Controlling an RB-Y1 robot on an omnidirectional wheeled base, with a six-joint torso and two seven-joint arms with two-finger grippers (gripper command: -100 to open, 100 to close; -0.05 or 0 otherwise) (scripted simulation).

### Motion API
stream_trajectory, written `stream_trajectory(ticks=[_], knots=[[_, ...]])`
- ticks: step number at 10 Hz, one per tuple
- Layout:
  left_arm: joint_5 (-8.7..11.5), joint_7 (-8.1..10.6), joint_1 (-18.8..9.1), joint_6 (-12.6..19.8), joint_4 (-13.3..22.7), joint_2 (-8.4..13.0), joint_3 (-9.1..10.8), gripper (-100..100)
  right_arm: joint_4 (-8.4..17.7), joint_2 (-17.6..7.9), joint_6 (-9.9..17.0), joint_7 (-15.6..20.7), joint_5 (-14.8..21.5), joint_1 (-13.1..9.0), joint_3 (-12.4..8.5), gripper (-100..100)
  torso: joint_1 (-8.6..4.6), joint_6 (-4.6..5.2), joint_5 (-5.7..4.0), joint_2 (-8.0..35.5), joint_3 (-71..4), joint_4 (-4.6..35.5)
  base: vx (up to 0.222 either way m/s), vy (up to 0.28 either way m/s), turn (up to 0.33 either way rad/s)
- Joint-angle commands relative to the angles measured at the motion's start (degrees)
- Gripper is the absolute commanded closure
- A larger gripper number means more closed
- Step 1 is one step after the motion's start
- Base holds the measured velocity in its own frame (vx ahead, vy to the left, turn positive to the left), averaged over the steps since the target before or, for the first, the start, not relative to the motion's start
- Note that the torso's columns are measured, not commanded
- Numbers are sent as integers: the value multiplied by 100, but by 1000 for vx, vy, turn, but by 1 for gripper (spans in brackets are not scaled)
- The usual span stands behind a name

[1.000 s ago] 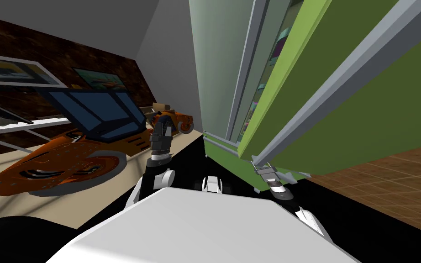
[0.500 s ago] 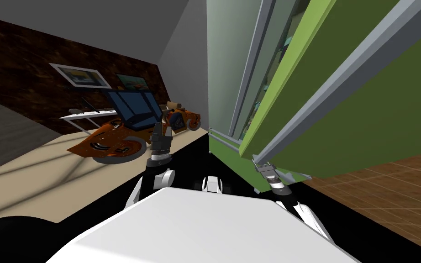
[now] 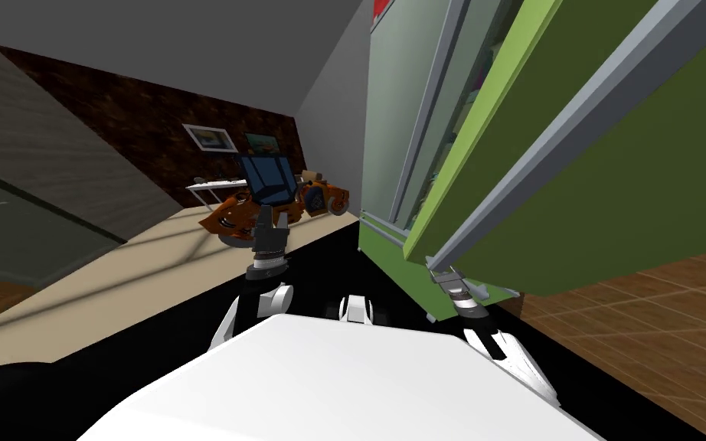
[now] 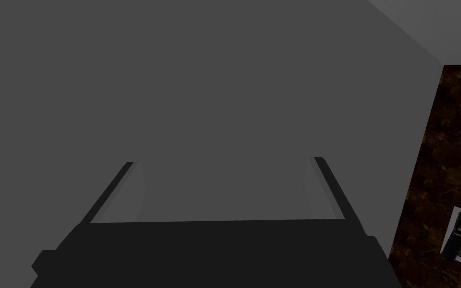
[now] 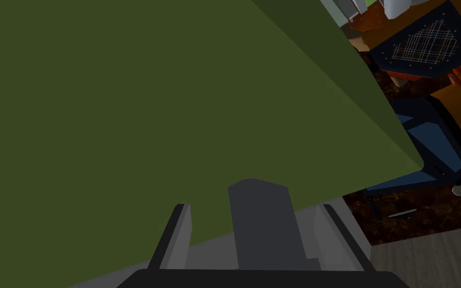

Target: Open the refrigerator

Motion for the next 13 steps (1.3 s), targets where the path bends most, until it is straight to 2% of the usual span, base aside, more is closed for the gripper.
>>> stream_trajectory(ticks=[1, 2, 3, 4, 5, 6, 7, 8, 9, 10, 11, 12, 13], knots=[[0, 0, 2, 0, 0, 0, 1, 0, 436, -263, 81, 94, -106, -324, -161, 100, 3, 17, -5, 0, -1, -8, -270, -32, 413], [0, 0, 0, 0, 0, 0, 0, 0, 498, -263, 81, 94, -106, -324, -161, 100, 16, -5, -6, 16, 10, -5, -229, -48, 203], [0, 0, 2, 0, 0, 0, 1, 0, 639, -431, 91, 169, -152, -519, -226, 100, 17, 9, -7, 12, 10, -6, -291, -36, 391], [0, 0, 0, 0, 0, 0, 0, 0, 843, -431, 91, 169, -152, -552, -226, 100, 13, -9, -1, 22, 13, 2, -258, -55, 219], [0, 0, 2, 0, 0, 1, 1, 0, 1143, -598, 101, 244, -198, -780, -291, 100, 23, 14, -2, 27, 18, -1, -283, -35, 346], [0, 0, 1, 0, 0, 0, 1, 0, 1188, -598, 101, 244, -198, -780, -291, 100, 40, -7, -2, 36, 24, 3, -243, -17, 222], [0, 0, 2, 0, 0, 0, 1, 0, 1388, -766, 112, 320, -244, -998, -356, 100, 51, 5, 1, 28, 21, 0, -274, -18, 313], [0, 0, 1, 0, 0, 1, 1, 0, 1533, -766, 112, 320, -244, -1008, -356, 100, 62, -15, 13, 37, 24, 14, -261, -26, 225], [0, 0, 2, 0, 0, 1, 1, 0, 1751, -933, 122, 395, -289, -1229, -421, 100, 76, 0, 10, 44, 31, 7, -322, -4, 382], [0, 0, 1, 0, 0, 1, 1, 0, 1878, -933, 122, 395, -289, -1236, -421, 100, 97, -28, 15, 60, 40, 15, -254, 11, 216], [0, 0, 3, 0, 0, 1, 1, 0, 1863, -903, 140, 407, -266, -1188, -406, 100, 123, -26, 18, 43, 34, 10, -87, 2, 13], [0, 0, 5, 0, 0, 1, 2, 0, 1729, -859, 382, 627, -542, -1017, -386, 100, 121, -25, 21, 2, 9, 0, -151, -135, 281], [0, 0, 3, 0, -1, 2, 2, 0, 1729, -859, 382, 627, -572, -1017, -386, 100, 60, -36, 9, 12, 11, 2, -213, -182, 447]])
